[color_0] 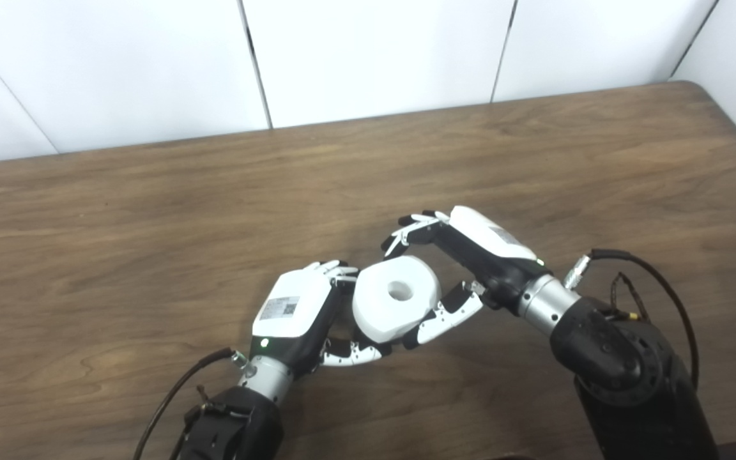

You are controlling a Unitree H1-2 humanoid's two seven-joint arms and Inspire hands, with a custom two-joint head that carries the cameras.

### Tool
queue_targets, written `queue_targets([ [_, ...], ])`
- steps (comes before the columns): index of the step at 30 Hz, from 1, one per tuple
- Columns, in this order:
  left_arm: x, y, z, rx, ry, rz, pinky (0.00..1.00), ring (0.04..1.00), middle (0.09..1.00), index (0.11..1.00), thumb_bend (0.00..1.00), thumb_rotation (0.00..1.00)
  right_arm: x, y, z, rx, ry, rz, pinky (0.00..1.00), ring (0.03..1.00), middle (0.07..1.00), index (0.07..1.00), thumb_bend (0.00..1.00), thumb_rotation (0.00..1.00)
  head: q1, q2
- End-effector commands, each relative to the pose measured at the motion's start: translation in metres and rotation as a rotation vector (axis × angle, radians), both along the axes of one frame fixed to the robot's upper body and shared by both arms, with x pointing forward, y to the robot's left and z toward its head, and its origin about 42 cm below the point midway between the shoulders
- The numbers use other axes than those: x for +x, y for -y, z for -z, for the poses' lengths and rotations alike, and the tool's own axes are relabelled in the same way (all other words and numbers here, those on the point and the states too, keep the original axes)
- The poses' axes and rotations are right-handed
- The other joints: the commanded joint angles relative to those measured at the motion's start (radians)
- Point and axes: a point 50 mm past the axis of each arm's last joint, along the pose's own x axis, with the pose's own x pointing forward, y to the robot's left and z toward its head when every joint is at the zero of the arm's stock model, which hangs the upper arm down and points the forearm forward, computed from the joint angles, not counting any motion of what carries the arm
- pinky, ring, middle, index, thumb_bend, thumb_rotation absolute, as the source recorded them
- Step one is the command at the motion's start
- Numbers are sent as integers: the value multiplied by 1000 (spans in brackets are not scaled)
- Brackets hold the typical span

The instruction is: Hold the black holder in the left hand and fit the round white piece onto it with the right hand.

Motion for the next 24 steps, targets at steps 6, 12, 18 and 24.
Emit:
queue_targets([
  [6, -5, 5, 7, 42, -51, 26, 896, 884, 796, 489, 518, 63, -5, 3, -3, -3, 23, -3, 1000, 932, 772, 481, 524, 133, -6, 3],
  [12, -5, 4, 6, 37, -52, 26, 898, 884, 794, 489, 518, 62, -4, 3, -4, -9, 32, -2, 1000, 934, 777, 481, 524, 133, -13, 5],
  [18, -4, 3, 6, 42, -53, 26, 894, 884, 795, 488, 518, 62, -3, 8, -5, -19, 38, 9, 996, 934, 777, 481, 524, 133, -17, 4],
  [24, -4, 2, 7, 36, -53, 27, 892, 884, 794, 488, 518, 62, -2, 13, -6, -27, 38, 23, 887, 935, 779, 482, 524, 133, -20, 5],
])
